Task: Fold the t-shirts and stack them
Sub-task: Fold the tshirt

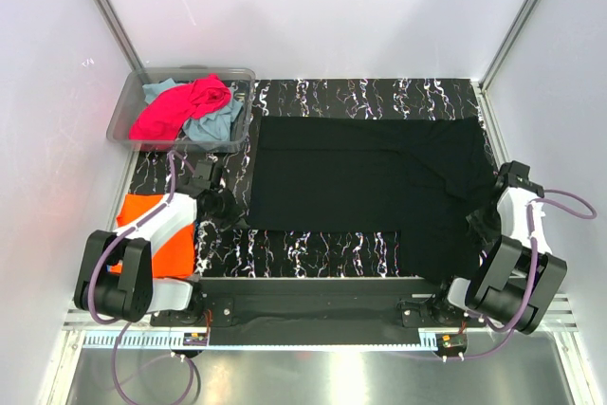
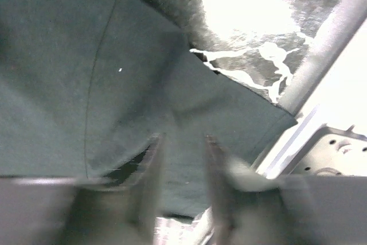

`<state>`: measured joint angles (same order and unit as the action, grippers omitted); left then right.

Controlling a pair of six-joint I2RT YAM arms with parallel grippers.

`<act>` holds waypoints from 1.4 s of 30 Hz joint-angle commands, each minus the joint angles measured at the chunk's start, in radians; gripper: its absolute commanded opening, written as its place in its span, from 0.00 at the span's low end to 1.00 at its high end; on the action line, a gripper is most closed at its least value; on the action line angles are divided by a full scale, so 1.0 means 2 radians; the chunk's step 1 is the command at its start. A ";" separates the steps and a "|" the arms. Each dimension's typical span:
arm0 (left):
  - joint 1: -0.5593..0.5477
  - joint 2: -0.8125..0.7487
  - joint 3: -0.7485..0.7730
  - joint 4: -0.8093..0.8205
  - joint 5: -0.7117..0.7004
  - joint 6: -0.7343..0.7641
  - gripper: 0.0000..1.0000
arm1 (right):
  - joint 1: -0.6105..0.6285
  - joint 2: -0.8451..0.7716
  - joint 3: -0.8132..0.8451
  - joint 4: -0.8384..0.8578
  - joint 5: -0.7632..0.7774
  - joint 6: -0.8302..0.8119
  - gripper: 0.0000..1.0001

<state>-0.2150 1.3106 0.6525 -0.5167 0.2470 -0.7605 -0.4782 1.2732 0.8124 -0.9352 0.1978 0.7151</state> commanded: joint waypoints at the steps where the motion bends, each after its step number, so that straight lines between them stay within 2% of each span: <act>1: 0.002 -0.001 -0.004 -0.004 -0.001 0.011 0.01 | 0.001 -0.018 0.029 -0.014 0.049 -0.002 0.46; 3: 0.002 0.006 -0.004 -0.003 0.005 0.017 0.07 | 0.001 -0.017 0.062 -0.017 0.051 -0.008 0.55; 5: 0.002 0.010 -0.003 -0.003 0.005 0.021 0.18 | 0.012 -0.012 0.106 0.000 0.018 -0.028 0.56; 7: 0.002 0.011 0.000 -0.003 0.005 0.025 0.29 | 0.055 0.005 0.133 0.024 -0.008 -0.045 0.55; 8: 0.002 0.013 0.001 -0.003 0.005 0.029 0.31 | 0.113 0.016 0.159 0.038 -0.021 -0.070 0.55; 10: 0.002 0.019 0.007 -0.003 0.005 0.034 0.32 | 0.161 0.066 0.178 0.079 -0.063 -0.101 0.54; 11: 0.002 0.023 0.009 -0.003 0.007 0.040 0.34 | 0.207 0.086 0.197 0.084 -0.068 -0.127 0.55; 15: 0.002 0.038 0.017 -0.003 0.017 0.051 0.35 | 0.272 0.162 0.211 0.098 -0.057 -0.162 0.57; 19: 0.002 0.034 0.022 -0.002 0.012 0.057 0.41 | 0.284 0.215 0.215 0.102 -0.084 -0.181 0.59; 23: 0.002 0.033 0.027 -0.001 0.018 0.061 0.42 | 0.290 0.255 0.239 0.109 -0.060 -0.197 0.57; 27: 0.002 0.031 0.030 -0.001 0.025 0.063 0.42 | 0.290 0.284 0.265 0.111 -0.038 -0.209 0.38; 42: 0.003 0.034 0.035 -0.001 0.028 0.066 0.42 | 0.289 0.337 0.281 0.109 -0.012 -0.233 0.30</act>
<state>-0.2146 1.3834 0.6880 -0.5285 0.2813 -0.6445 0.0963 1.9324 1.3373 -0.7261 0.1402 0.2729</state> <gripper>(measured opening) 0.420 0.307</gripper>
